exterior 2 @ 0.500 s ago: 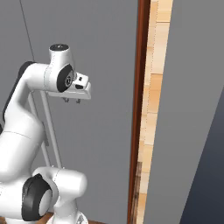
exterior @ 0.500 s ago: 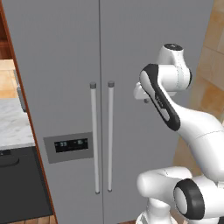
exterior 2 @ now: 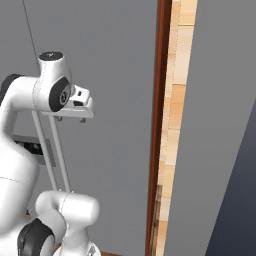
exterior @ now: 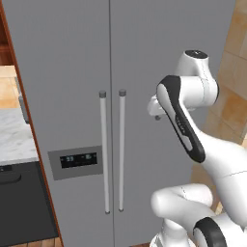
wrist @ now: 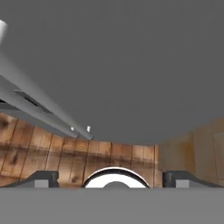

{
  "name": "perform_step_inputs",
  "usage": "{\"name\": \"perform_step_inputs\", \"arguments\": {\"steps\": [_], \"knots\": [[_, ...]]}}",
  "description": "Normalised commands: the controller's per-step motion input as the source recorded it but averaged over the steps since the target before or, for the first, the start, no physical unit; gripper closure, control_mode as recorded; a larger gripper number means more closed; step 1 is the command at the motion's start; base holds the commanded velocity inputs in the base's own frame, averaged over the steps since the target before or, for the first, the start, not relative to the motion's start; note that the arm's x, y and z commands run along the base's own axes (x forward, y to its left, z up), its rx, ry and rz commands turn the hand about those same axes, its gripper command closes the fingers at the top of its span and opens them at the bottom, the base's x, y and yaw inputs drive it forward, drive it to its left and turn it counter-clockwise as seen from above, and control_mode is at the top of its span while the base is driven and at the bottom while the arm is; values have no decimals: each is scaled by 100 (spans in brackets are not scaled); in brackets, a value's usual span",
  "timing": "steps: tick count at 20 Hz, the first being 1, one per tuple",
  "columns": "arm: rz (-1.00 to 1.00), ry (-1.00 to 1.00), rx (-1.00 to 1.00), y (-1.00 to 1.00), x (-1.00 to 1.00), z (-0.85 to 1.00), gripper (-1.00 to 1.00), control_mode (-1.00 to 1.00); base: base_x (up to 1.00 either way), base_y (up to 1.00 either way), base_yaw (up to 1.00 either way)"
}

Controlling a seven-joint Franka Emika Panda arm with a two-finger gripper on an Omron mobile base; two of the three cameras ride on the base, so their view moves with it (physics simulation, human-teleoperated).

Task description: Take the cake and donut from the fridge and place them on the empty tray on the dining counter.

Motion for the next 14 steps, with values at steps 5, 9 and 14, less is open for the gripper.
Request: {"name": "perform_step_inputs", "arguments": {"steps": [5,9,14], "knots": [[0,-15,0,7,-80,0,-100,-100,0,0,0],[0,-25,0,3,-52,2,-100,-100,0,0,0],[0,-26,1,6,-50,22,-100,-100,0,0,0]]}}
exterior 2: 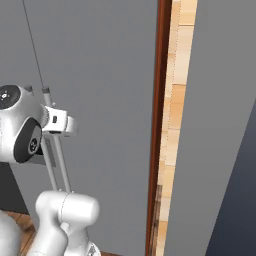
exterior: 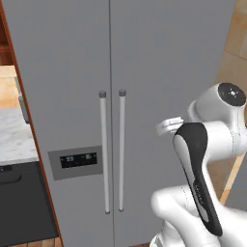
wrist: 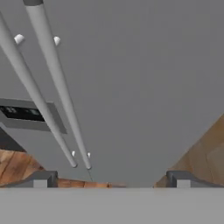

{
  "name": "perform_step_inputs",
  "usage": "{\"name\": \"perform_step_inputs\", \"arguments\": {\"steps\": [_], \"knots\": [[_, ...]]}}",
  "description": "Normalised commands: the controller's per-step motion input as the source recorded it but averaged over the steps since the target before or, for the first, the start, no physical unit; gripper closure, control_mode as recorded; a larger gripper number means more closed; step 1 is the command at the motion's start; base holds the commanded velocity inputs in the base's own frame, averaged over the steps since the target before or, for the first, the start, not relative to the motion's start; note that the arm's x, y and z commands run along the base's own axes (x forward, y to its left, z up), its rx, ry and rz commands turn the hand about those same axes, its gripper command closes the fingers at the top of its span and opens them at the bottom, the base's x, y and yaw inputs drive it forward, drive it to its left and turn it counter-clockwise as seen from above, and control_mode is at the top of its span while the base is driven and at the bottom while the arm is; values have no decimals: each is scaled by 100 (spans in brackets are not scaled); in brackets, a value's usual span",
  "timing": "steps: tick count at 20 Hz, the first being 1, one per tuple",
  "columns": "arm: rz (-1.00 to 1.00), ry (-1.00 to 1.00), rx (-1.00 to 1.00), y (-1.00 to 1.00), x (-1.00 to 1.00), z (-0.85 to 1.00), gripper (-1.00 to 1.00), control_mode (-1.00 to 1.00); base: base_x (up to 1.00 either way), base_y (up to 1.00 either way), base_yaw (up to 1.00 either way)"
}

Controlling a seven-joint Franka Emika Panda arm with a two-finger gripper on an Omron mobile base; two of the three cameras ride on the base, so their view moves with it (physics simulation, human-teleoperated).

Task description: Take the cake and donut from the fridge and place them on the empty tray on the dining counter.

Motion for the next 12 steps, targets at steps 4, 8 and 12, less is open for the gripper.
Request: {"name": "perform_step_inputs", "arguments": {"steps": [4,8,12], "knots": [[0,-19,1,3,-50,44,-100,-100,0,0,0],[0,-3,1,0,-9,9,-100,100,-39,4,0],[0,0,0,0,0,0,-100,100,-79,24,0]]}}
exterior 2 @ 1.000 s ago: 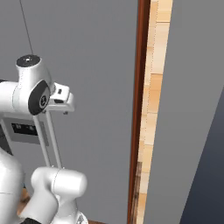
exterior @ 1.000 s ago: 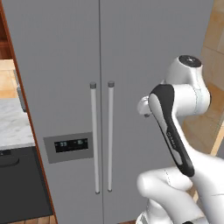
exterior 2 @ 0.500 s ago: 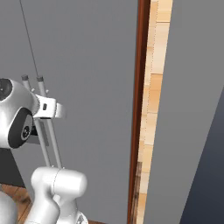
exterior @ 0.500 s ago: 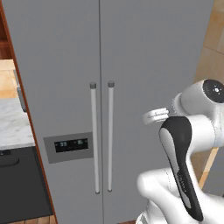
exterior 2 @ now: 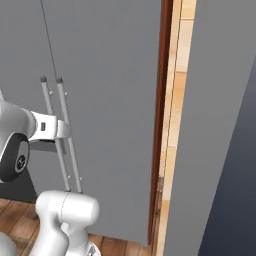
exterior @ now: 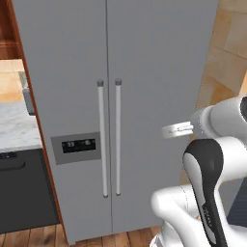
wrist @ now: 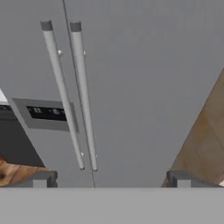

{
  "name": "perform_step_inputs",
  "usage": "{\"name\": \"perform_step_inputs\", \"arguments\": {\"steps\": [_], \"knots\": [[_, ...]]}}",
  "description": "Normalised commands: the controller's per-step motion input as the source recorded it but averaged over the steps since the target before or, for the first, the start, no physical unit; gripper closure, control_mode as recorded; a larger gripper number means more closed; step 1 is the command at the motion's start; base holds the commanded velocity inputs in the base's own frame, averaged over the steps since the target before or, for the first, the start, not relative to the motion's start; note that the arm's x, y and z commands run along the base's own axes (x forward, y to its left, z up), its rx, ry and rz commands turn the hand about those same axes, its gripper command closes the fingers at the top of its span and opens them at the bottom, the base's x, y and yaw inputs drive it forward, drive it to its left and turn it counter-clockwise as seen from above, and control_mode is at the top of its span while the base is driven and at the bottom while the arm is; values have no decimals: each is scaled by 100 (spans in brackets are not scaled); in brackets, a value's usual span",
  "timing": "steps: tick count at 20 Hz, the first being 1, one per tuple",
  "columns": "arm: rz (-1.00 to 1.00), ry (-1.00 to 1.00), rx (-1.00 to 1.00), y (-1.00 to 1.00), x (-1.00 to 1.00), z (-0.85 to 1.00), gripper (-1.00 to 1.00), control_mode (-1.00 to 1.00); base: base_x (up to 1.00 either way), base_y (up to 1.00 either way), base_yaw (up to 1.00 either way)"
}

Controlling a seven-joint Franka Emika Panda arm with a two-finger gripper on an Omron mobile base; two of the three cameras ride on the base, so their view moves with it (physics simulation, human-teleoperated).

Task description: Take the cake and donut from the fridge and place them on the empty tray on the dining counter.

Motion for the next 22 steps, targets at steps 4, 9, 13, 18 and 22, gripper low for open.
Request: {"name": "perform_step_inputs", "arguments": {"steps": [4,9,13,18,22], "knots": [[0,0,0,0,0,0,-100,100,-71,16,0],[0,0,0,0,0,0,-100,100,-37,41,0],[0,0,0,0,0,0,-100,100,-2,39,0],[0,0,0,0,0,0,-100,100,-18,15,0],[0,0,0,0,0,0,-100,100,-53,1,0]]}}
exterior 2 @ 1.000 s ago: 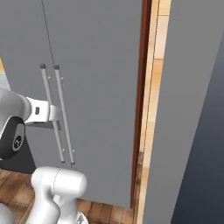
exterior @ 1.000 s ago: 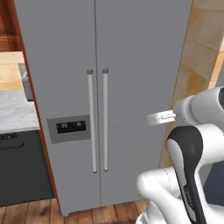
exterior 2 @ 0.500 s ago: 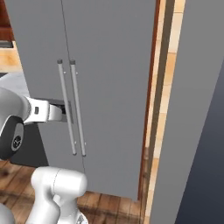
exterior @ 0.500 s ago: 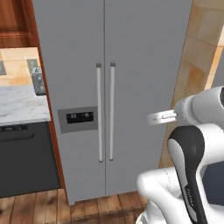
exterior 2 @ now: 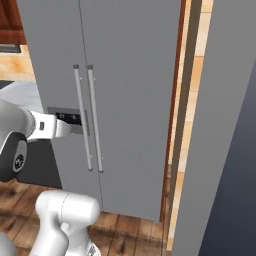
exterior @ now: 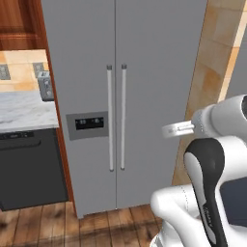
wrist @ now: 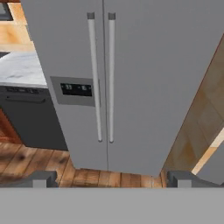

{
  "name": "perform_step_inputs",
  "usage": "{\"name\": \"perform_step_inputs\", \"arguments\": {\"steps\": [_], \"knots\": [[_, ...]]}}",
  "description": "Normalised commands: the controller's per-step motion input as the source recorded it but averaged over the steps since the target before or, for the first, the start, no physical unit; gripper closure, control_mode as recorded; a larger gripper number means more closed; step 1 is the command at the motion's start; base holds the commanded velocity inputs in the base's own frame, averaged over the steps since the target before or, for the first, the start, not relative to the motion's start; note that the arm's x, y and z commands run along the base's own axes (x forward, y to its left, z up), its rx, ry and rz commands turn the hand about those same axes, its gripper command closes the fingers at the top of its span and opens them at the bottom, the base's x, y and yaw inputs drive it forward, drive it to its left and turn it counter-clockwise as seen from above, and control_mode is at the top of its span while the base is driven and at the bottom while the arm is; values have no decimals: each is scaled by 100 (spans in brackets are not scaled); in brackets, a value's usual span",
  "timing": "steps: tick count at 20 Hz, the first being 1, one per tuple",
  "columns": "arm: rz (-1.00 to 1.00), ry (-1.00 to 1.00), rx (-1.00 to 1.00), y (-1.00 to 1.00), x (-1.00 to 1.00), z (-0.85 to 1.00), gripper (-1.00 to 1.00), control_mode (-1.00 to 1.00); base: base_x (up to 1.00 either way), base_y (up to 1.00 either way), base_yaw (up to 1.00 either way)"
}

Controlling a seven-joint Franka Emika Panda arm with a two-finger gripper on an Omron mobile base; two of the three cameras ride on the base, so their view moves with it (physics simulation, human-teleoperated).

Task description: Take the cake and donut from the fridge and place them on the empty tray on the dining counter.

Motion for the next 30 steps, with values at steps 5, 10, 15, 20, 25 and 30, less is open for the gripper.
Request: {"name": "perform_step_inputs", "arguments": {"steps": [5,10,15,20,25,30], "knots": [[0,0,0,0,0,0,-100,100,14,8,0],[0,0,1,0,69,0,-100,-100,0,0,0],[0,2,0,16,75,-9,-100,-100,0,0,0],[0,-1,0,25,84,-28,-100,-100,0,0,0],[0,-2,5,2,79,-41,-100,-100,0,0,0],[0,-2,-1,0,77,-30,-100,-100,0,0,0]]}}
